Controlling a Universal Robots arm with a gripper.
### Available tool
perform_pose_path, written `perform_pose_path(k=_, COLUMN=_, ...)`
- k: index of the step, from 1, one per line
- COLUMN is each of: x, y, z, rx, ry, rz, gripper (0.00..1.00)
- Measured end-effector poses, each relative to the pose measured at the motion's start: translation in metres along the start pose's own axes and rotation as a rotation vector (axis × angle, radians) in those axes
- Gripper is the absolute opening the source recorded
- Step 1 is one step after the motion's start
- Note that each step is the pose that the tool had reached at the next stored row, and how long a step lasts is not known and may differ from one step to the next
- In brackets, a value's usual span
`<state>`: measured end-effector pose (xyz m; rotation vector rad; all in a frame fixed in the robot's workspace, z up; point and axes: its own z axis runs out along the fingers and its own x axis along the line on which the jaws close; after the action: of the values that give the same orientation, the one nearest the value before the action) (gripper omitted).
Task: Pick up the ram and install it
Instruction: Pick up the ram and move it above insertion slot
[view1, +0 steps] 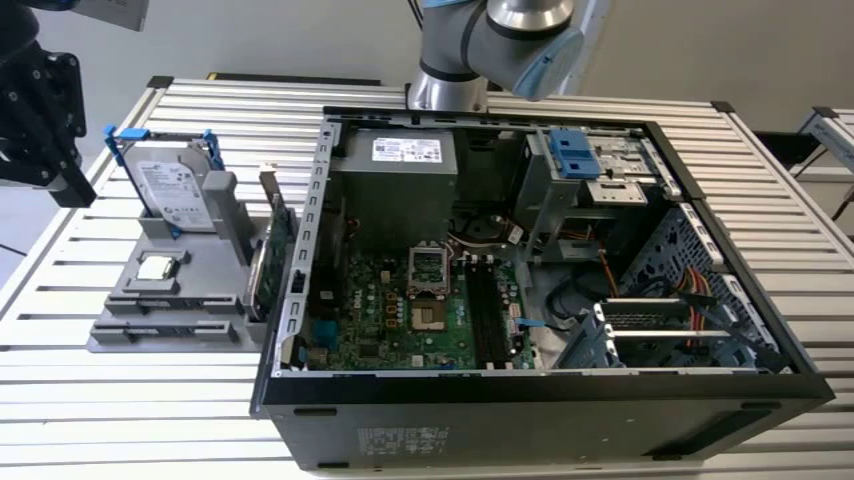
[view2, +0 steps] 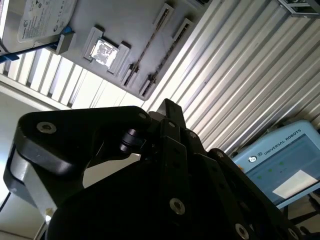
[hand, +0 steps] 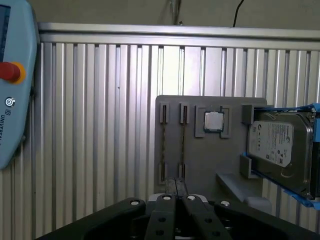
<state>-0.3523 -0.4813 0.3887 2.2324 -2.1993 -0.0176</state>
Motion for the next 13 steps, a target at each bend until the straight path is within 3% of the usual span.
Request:
perform_pose_path(k=3, x=0.0000, y=0.0000, z=0.0000, rx=0.0000, ry=0.0000, rz=0.000, gripper=0.00)
perform_pose_path(k=4, x=0.0000, y=0.0000, z=0.0000, rx=0.0000, ry=0.0001, rz=0.000, gripper=1.00)
perform_pose_path(k=13, x=0.0000, y=0.0000, z=0.0000, rx=0.0000, ry=0.0000, rz=-0.002, gripper=1.00)
